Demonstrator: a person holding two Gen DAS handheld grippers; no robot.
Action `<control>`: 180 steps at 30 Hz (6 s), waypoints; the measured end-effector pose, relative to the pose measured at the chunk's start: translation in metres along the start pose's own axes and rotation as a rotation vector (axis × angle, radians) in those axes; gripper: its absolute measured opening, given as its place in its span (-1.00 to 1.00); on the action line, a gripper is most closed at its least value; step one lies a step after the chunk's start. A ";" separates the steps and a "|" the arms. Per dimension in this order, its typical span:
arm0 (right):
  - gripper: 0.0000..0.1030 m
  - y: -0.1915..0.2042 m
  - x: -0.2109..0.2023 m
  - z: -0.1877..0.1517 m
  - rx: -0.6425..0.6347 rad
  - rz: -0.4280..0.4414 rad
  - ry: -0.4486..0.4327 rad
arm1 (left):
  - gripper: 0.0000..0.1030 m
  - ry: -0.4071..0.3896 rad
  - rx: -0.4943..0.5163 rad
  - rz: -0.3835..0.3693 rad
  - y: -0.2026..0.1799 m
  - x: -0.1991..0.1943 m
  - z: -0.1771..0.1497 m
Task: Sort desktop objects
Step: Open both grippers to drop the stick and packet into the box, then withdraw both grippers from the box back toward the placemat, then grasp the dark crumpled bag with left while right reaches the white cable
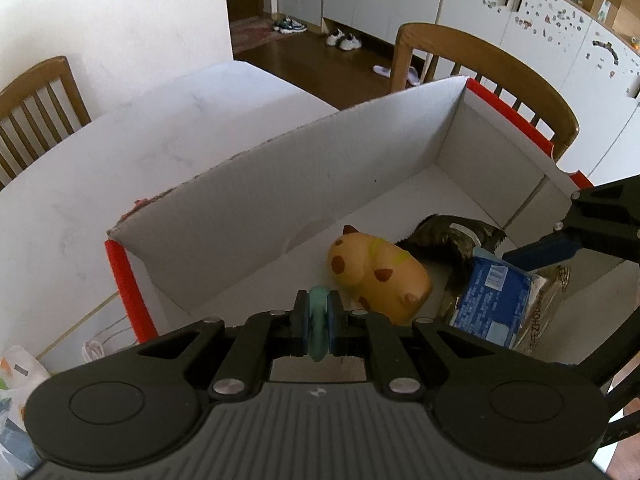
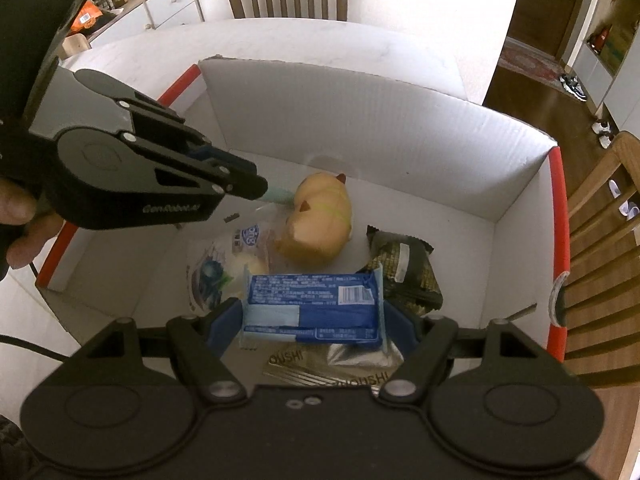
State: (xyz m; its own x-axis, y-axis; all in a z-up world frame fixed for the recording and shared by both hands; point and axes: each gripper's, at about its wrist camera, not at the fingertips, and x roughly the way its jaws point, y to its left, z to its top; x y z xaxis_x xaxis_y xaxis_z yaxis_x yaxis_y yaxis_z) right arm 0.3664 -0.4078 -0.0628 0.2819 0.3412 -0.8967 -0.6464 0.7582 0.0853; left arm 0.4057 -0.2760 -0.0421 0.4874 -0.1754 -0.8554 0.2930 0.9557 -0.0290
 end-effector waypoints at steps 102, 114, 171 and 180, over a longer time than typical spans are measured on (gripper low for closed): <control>0.96 0.221 -0.020 0.063 -0.031 0.070 -0.238 | 0.99 -0.167 -0.275 0.051 0.215 -0.157 -0.200; 0.88 0.223 0.032 0.083 0.012 0.014 -0.200 | 0.99 -0.149 -0.316 0.075 0.245 -0.129 -0.206; -0.62 0.193 0.132 0.113 0.133 -0.130 -0.110 | -0.16 -0.131 -0.335 0.131 0.258 -0.095 -0.221; -0.65 0.193 0.120 0.110 0.144 -0.113 -0.122 | -0.22 -0.137 -0.353 0.115 0.260 -0.100 -0.222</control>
State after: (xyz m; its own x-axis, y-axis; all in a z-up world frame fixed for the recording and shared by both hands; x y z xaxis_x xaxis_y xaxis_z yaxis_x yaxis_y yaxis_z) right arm 0.3529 -0.1593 -0.1064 0.4363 0.3073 -0.8457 -0.4999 0.8642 0.0561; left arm 0.2503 0.0429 -0.0789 0.6131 -0.0695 -0.7869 -0.0591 0.9893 -0.1334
